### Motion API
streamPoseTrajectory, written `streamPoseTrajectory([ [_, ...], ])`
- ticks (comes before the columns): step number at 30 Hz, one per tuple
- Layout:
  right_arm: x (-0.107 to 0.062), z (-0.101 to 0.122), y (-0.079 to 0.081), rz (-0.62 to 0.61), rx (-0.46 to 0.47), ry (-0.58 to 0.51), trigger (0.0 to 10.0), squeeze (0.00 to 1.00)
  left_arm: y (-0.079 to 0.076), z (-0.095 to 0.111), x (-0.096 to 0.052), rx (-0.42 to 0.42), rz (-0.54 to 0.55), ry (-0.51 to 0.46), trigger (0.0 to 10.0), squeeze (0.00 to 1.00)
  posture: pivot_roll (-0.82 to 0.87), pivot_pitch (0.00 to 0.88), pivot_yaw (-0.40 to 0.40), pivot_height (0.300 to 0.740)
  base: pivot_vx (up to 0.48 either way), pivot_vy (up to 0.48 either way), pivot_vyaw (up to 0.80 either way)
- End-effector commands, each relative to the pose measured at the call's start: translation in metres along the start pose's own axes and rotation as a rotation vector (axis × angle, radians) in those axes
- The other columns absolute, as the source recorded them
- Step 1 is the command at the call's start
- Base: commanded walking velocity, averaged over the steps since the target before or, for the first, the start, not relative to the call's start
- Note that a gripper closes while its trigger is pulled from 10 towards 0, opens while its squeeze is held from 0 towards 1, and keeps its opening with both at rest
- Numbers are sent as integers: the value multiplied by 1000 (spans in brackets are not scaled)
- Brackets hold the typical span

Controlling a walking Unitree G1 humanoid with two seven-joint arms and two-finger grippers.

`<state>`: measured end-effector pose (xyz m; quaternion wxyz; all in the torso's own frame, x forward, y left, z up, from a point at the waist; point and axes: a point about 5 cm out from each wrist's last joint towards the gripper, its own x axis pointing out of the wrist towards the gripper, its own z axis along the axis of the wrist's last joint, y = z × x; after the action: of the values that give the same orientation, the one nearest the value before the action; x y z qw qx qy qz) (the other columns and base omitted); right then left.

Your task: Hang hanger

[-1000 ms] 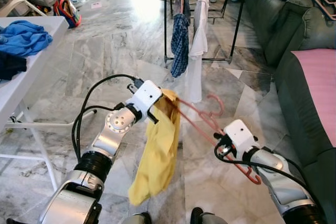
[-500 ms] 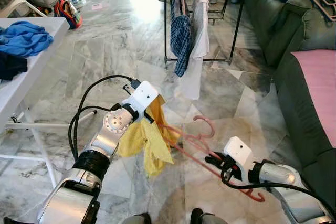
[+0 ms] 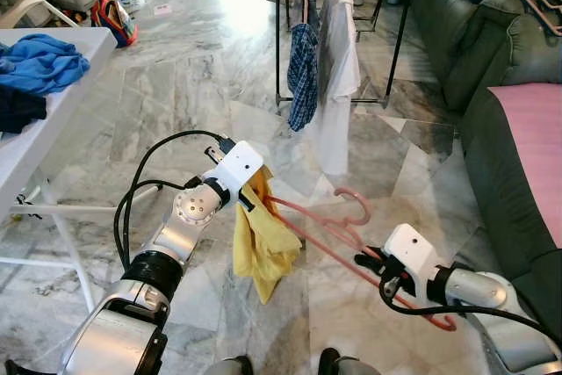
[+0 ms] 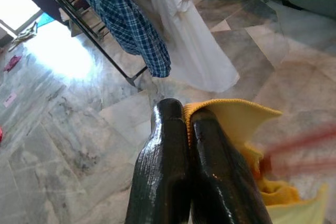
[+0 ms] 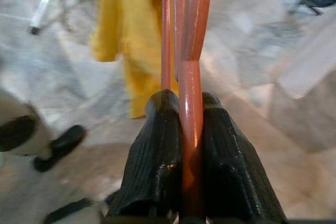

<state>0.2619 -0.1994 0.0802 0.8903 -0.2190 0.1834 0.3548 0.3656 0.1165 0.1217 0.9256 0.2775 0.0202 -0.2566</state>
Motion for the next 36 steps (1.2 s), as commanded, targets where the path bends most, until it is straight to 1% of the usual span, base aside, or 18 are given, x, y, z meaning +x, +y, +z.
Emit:
streamPoseTrajectory([
  [1,1,4,-7,-52,-24,-24,10000,0,3,7,1,35,-13,-33,5961,0,-107,166,63,740,0,0,0],
  [3,3,5,-10,-76,-31,-25,10000,0,1,9,1,32,-32,-44,5882,0,-104,166,63,740,0,0,0],
  [4,5,6,-10,-84,-53,-21,10000,0,0,9,1,40,-46,-42,5882,0,-103,166,63,740,0,0,0],
  [6,6,7,-12,-96,-61,-24,10000,0,0,9,1,44,-47,-41,5882,0,-103,166,63,740,0,0,0],
  [8,9,12,-14,-117,-64,-48,10000,0,-1,8,0,42,-58,-48,5176,0,-98,167,62,740,0,0,0],
  [9,10,13,-14,-117,-62,-54,10000,0,-1,8,0,44,-62,-53,5176,0,-98,167,62,740,0,0,0],
  [12,14,15,-12,-101,-62,-70,10000,0,-6,11,0,42,-91,-88,6157,0,-94,166,62,740,0,0,0],
  [14,18,17,-7,-63,-58,-87,10000,0,-11,16,0,56,-119,-122,7608,0,-90,167,60,740,0,0,0],
  [15,18,18,-4,-46,-54,-92,10000,0,-12,17,1,63,-118,-121,9333,0,-89,167,60,740,0,0,0],
  [16,18,18,-1,-22,-52,-94,10000,0,-13,17,2,69,-113,-118,9725,0,-88,169,59,740,0,0,0],
  [17,18,18,-1,-22,-52,-94,10000,0,-13,17,2,69,-113,-118,9725,0,-88,169,59,740,0,0,0],
  [18,16,17,2,-3,-49,-90,10000,0,-13,16,2,71,-101,-111,10000,0,-88,169,59,740,0,0,0],
  [23,5,8,7,36,-33,-63,10000,0,-7,17,4,78,-66,-107,10000,0,-89,171,59,740,0,0,0],
  [27,-3,2,8,43,-25,-39,10000,0,-4,17,3,125,-64,-102,10000,0,-93,170,64,740,0,0,0],
  [30,-8,-1,9,54,-14,-31,10000,0,-2,16,3,127,-66,-98,10000,0,-96,170,68,740,0,0,0],
  [34,-8,0,9,57,-9,-32,10000,0,-3,19,4,137,-77,-109,10000,0,-97,171,71,740,0,0,0],
  [36,-6,2,9,54,-10,-39,10000,0,-6,21,5,132,-99,-129,10000,0,-96,171,71,740,0,0,0],
])
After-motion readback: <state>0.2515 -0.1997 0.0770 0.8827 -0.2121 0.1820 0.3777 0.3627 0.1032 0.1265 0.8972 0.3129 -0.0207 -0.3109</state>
